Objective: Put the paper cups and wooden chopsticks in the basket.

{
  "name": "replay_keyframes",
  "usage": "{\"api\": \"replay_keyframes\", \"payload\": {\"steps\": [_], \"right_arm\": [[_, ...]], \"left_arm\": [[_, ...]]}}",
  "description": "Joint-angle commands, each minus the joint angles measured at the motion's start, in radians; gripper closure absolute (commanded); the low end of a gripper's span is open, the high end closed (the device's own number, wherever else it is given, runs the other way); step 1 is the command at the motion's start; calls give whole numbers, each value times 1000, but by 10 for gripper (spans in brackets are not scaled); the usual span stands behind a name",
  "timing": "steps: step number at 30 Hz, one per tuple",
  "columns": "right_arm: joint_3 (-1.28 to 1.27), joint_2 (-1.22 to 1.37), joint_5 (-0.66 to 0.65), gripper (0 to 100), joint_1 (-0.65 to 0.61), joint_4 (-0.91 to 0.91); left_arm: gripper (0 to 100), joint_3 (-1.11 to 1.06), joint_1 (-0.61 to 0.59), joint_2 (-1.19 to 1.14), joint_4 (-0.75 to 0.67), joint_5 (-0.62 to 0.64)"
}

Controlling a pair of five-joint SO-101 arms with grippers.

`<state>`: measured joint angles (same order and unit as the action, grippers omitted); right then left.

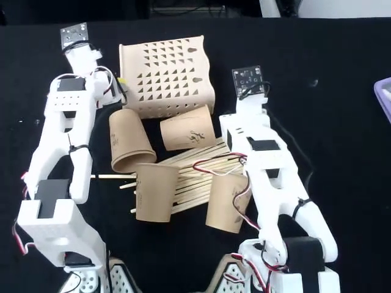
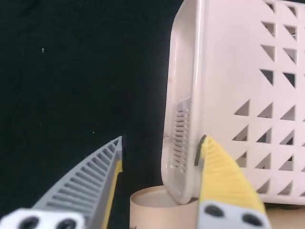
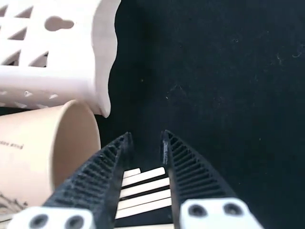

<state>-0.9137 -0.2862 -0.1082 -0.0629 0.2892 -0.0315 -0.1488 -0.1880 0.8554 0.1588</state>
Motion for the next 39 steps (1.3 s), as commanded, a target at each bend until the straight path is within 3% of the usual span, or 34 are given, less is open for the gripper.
{"api": "replay_keyframes", "payload": {"steps": [1,10,19,29,34,39], "right_arm": [[28,-4,6,891,-32,-26],[27,-2,2,891,-72,-26],[27,-2,0,891,-72,-26],[27,-2,0,891,-72,-26],[27,-2,0,891,-74,-26],[24,-2,0,891,-75,-26]], "left_arm": [[744,-22,-61,-2,8,-18],[744,-62,-99,-2,2,-20],[744,-168,-154,-2,-183,-20],[744,-162,-188,11,-183,-20],[744,-85,-328,74,-133,-11],[743,70,-392,195,51,61]]}}
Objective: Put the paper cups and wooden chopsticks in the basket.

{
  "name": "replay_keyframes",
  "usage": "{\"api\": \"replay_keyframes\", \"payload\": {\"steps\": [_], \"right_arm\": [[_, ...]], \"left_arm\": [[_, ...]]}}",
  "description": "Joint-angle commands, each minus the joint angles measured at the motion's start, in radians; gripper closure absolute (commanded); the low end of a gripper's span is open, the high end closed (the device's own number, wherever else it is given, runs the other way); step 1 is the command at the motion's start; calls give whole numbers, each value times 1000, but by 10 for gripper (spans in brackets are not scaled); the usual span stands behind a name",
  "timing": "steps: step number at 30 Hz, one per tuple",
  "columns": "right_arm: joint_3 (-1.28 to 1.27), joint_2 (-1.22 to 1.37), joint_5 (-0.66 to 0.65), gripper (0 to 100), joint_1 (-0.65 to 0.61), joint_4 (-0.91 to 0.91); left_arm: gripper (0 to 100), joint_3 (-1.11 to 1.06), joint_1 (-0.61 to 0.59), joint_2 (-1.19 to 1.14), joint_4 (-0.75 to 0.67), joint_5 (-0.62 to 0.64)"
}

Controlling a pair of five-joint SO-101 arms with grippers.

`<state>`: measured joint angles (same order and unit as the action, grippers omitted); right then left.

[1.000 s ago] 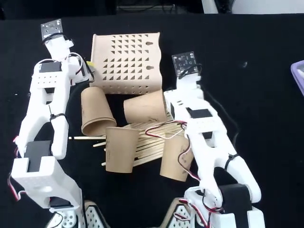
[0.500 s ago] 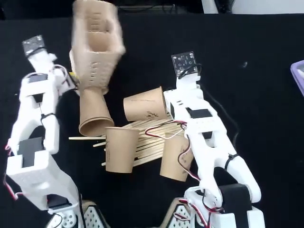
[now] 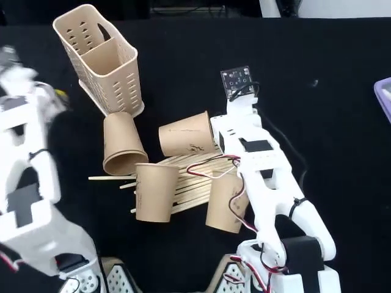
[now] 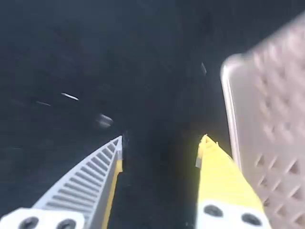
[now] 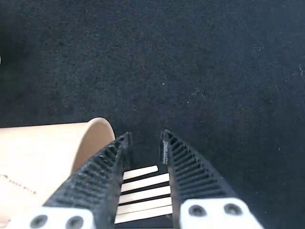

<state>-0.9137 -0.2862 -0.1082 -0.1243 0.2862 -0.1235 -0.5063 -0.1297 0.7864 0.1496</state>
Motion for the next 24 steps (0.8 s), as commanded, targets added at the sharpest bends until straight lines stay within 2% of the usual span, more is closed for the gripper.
{"api": "replay_keyframes", "payload": {"steps": [1,5,10,18,24], "right_arm": [[24,-2,0,891,-14,-23],[21,-2,-2,891,-14,-23],[21,-2,-2,891,-14,-23],[22,-2,-3,891,-14,-23],[21,-2,-3,891,-14,-23]], "left_arm": [[741,191,-27,155,149,104],[739,282,56,193,198,199],[739,343,151,198,199,229],[739,375,311,187,311,192],[739,378,338,187,305,181]]}}
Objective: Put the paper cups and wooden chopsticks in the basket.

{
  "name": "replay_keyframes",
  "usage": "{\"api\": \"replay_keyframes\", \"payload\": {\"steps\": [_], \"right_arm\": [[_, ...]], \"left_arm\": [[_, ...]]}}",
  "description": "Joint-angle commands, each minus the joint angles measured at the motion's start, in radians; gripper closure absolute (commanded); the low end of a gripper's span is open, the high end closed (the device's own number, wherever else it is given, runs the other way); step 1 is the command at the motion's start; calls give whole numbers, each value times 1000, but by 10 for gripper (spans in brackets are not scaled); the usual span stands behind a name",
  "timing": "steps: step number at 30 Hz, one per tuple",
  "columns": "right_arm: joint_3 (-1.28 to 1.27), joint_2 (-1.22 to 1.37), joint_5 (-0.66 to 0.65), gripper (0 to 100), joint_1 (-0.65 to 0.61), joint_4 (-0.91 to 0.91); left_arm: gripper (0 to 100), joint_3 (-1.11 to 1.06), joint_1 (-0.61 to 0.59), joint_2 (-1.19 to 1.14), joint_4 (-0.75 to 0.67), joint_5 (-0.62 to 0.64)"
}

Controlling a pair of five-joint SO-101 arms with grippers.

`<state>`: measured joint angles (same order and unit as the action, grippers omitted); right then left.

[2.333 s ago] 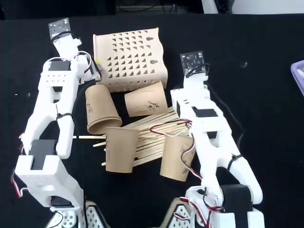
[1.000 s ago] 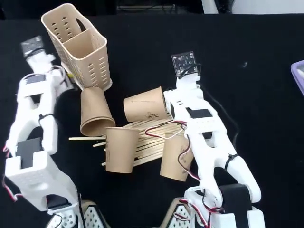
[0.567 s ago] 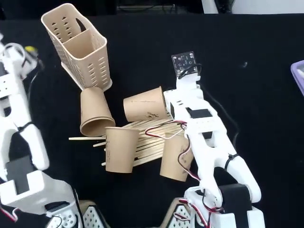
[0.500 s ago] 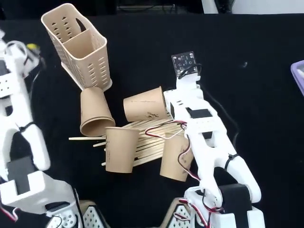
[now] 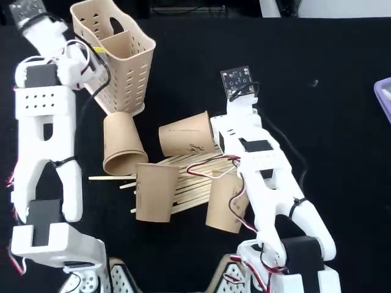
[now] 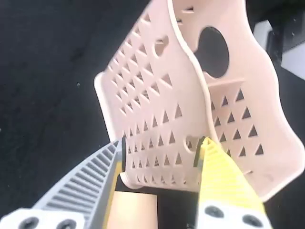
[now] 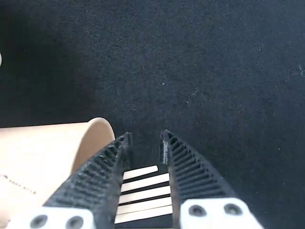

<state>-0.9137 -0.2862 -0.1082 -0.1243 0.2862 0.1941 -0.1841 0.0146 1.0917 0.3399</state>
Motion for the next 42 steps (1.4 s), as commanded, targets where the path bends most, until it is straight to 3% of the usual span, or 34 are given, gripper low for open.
{"api": "replay_keyframes", "payload": {"steps": [1,12,22,32,38,42], "right_arm": [[21,-2,-3,891,-14,-23],[21,-2,-3,891,-14,-23],[21,-2,-3,891,-14,-23],[19,-2,-3,891,-14,-21],[19,-1,-3,891,-14,-21],[19,-1,-3,891,-14,-21]], "left_arm": [[739,67,12,48,2,-9],[741,105,-62,55,-40,-6],[744,297,-56,51,146,-5],[744,131,-85,43,138,-6],[744,-64,-82,44,-55,-6],[745,-136,-82,54,-78,-12]]}}
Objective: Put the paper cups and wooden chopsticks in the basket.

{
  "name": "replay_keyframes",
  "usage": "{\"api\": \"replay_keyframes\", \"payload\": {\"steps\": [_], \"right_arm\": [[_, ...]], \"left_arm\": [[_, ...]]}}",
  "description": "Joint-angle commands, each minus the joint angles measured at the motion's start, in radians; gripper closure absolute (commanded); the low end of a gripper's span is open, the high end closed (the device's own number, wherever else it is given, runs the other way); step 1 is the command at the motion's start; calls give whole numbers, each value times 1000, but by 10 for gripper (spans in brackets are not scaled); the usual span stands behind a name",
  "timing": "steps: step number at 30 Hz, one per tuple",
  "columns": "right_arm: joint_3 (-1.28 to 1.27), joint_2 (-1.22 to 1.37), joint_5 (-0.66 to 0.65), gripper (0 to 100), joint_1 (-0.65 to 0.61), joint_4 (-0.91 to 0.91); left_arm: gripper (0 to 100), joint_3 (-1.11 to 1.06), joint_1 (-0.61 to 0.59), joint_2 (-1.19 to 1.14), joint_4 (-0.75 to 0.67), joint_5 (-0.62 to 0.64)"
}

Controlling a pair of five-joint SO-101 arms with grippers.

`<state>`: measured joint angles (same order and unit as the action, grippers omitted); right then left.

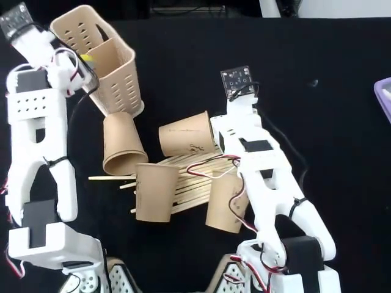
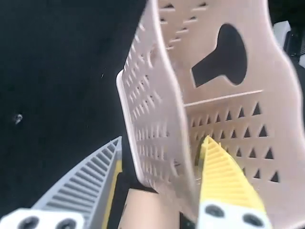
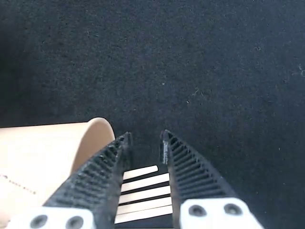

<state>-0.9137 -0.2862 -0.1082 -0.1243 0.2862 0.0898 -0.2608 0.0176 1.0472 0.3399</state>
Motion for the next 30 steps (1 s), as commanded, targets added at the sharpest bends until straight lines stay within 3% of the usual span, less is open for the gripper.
{"api": "replay_keyframes", "payload": {"steps": [1,6,10,21,26,30], "right_arm": [[19,-1,-3,891,-14,-21],[18,-1,-3,891,-14,-21],[12,-1,-3,891,-14,-23],[10,-10,6,890,-3,-20],[21,-39,112,890,94,-12],[-5,-119,161,889,157,-2]], "left_arm": [[757,-38,-5,51,-34,-12],[981,-36,16,49,-43,-14],[973,-36,84,49,-40,-32],[970,-38,335,51,-34,-480],[970,-48,378,51,-31,-623],[970,-36,386,51,5,-658]]}}
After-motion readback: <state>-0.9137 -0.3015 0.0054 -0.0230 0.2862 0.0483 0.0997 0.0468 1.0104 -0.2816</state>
